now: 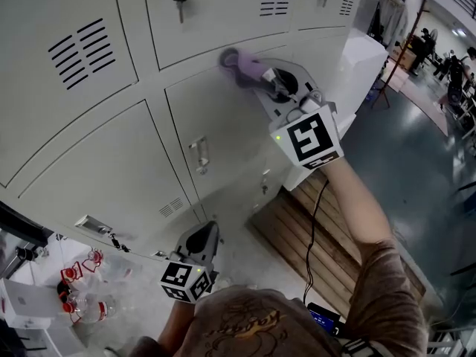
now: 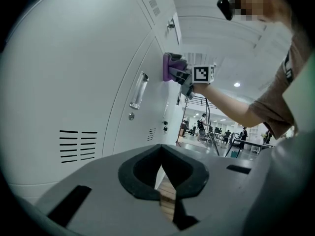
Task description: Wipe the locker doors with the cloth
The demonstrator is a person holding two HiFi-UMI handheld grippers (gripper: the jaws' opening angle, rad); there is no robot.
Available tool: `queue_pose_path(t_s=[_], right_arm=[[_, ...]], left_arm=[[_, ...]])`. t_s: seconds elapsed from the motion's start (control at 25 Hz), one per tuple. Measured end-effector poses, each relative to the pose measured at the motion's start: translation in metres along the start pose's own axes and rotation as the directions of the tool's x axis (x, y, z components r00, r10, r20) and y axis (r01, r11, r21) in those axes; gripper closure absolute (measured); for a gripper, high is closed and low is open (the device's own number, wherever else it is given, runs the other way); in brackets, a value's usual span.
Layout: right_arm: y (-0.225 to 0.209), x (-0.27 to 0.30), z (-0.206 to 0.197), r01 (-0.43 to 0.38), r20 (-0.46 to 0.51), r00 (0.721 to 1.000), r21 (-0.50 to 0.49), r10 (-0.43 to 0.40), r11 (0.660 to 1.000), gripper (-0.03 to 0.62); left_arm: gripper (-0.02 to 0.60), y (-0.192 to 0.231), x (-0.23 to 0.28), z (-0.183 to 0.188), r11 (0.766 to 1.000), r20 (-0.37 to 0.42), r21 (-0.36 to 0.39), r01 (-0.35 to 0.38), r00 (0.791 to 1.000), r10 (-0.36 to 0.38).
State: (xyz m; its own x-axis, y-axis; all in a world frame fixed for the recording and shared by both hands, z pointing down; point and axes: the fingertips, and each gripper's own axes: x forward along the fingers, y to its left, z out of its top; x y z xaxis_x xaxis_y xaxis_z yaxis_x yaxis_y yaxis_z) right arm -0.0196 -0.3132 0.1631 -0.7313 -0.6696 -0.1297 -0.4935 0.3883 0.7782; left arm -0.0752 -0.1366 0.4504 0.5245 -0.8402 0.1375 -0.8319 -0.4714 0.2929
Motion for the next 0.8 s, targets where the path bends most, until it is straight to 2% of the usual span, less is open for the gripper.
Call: queue_pose_path(t_s=[0.32,0.8], right_arm=[[0.025,-0.003,-0.018,-0.033,-0.013,0.999,0.013,0.033,0.999,0.54],[0.079,-0.014,-0.067,-0.088,-0.075,0.993,0.108,0.096,0.99,0.54]], left_arm=[[0.578,-0.002,0.001,0.0,1.0,-0.001,-0.004,0.009,1.0,-0.009],[0.578,0.0,-0.001,-0.002,1.0,-0.006,-0.003,0.008,1.0,-0.008]])
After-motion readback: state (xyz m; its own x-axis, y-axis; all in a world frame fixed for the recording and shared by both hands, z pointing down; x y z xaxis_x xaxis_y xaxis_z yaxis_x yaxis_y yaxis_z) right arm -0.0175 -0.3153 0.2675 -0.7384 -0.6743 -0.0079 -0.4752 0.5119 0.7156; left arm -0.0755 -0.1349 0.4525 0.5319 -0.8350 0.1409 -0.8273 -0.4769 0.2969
